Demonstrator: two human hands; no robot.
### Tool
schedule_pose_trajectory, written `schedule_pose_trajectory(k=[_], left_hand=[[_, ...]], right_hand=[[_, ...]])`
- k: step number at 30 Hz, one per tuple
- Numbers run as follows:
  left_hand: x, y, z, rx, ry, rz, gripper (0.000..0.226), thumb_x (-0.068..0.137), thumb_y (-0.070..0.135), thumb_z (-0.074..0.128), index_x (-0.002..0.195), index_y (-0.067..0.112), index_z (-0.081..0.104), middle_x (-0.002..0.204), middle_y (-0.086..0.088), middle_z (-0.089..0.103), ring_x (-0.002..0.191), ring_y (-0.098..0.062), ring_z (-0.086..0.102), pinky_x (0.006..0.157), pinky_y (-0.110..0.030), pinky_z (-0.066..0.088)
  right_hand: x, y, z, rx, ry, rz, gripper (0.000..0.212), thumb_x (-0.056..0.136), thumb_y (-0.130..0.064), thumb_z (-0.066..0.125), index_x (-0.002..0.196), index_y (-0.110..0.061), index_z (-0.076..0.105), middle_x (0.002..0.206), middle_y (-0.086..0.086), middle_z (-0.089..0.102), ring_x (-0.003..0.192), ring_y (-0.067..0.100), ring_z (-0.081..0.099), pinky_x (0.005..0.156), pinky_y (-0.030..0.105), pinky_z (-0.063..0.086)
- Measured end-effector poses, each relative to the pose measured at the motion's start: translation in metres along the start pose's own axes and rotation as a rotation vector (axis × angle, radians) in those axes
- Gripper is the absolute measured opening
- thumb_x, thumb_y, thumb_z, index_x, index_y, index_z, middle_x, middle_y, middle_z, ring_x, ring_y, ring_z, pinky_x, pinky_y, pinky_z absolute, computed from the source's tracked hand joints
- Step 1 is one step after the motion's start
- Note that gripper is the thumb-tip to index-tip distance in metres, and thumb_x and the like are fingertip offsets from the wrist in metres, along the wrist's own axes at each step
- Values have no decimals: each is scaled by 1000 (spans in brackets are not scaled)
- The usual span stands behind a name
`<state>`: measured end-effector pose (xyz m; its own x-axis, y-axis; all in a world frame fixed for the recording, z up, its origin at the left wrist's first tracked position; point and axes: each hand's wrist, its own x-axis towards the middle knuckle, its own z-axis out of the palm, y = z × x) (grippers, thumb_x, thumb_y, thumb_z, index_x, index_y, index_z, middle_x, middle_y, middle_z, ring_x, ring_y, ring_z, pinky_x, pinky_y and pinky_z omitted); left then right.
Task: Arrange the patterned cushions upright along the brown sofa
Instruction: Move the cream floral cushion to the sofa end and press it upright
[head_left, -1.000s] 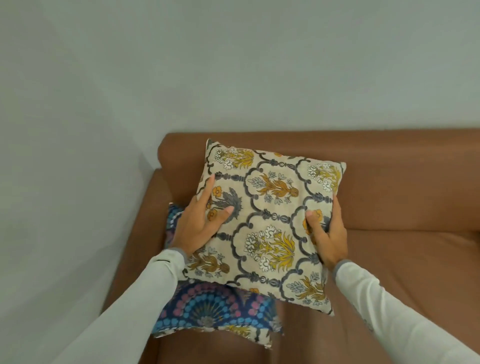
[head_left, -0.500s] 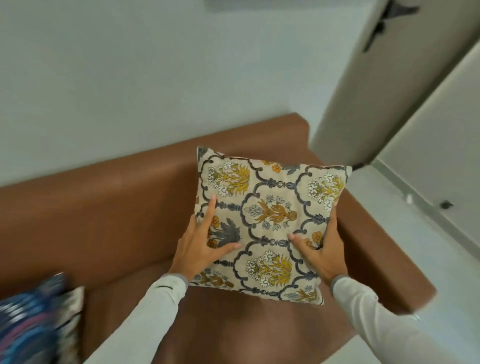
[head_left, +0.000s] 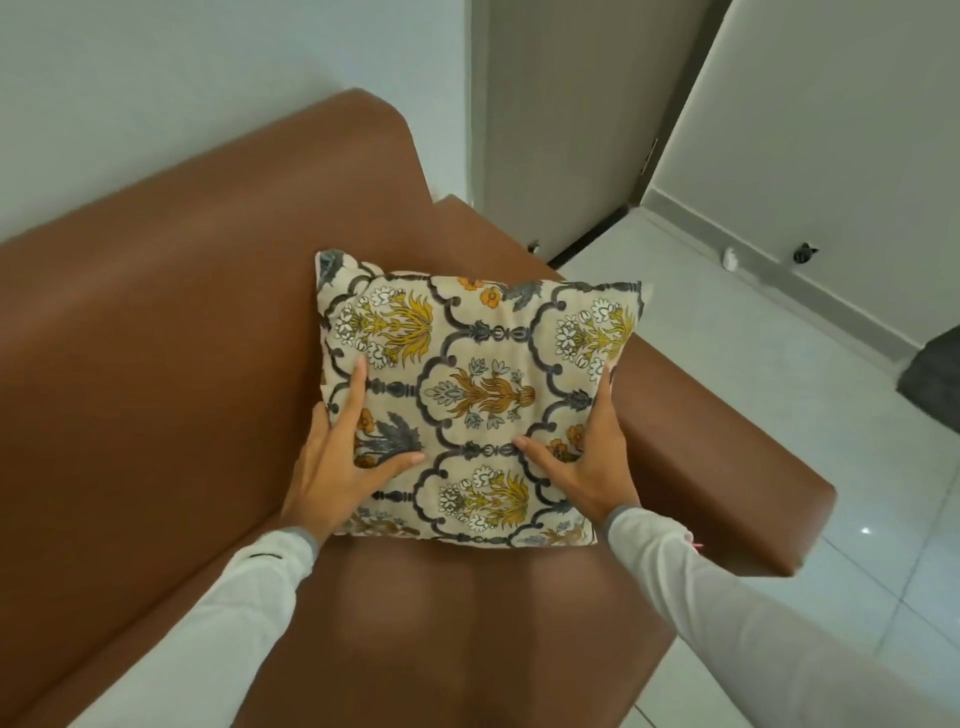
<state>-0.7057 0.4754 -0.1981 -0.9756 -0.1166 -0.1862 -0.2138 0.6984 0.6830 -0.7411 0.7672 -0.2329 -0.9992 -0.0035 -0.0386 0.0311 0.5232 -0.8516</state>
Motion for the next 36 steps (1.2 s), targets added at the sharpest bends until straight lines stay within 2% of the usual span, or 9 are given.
schedule_pose_trajectory(k=[3,7,9,13,19,25,29,32,36], left_hand=[[16,-19,15,69,25,38,125,73,79,77,157,68,-15,149,-24,38,135,-48,51,109,-51,47],[12,-38,29,480,287,163,115,81,95,47,172,39,4,170,-35,16,156,-53,29,124,-65,30],[9,-31,26,615,421,294,109,92,90,41,173,22,17,172,-39,12,162,-52,18,129,-66,19],[36,-7,20,745,459,562,97,101,79,42,170,14,20,170,-39,20,161,-51,22,129,-65,21],[77,-4,33,750,407,678,91,105,72,41,169,9,27,173,-32,21,162,-47,21,131,-62,21],[88,-2,33,717,371,722,89,106,72,34,169,10,26,174,-32,20,163,-45,19,132,-61,21],[79,1,19,520,542,457,89,106,70,39,170,11,25,174,-34,13,163,-48,16,132,-61,16],[82,7,12,332,582,252,88,106,65,44,171,12,20,176,-31,10,164,-45,14,131,-60,19],[84,18,25,91,445,278,85,104,62,46,172,19,17,178,-27,4,167,-40,-1,133,-52,13]], right_hand=[[4,12,15,-140,46,-20,136,76,-64,86,171,-18,1,159,5,36,144,12,41,122,36,38],[-2,20,13,-600,310,-216,130,79,-86,66,167,-2,19,167,37,23,157,51,28,125,64,31],[-1,9,8,-741,363,-333,123,84,-88,57,166,-4,22,168,40,20,159,53,21,127,68,20],[25,-15,7,-903,320,-539,107,92,-84,48,166,-10,31,168,39,22,159,53,22,128,70,16],[43,7,5,-1018,231,-480,101,96,-85,35,170,-17,24,174,27,18,163,43,18,130,64,16],[32,19,1,-918,260,-425,97,99,-81,32,170,-16,23,175,25,17,164,41,18,130,63,18],[49,4,-18,-518,326,-198,96,99,-74,44,171,-19,12,177,20,13,165,36,15,132,55,18],[71,-5,-30,-137,236,-60,100,99,-71,52,171,-24,1,174,7,31,158,28,36,129,50,32],[78,-15,-29,75,255,-18,102,95,-61,66,171,-25,8,161,-2,49,143,21,54,123,40,42]])
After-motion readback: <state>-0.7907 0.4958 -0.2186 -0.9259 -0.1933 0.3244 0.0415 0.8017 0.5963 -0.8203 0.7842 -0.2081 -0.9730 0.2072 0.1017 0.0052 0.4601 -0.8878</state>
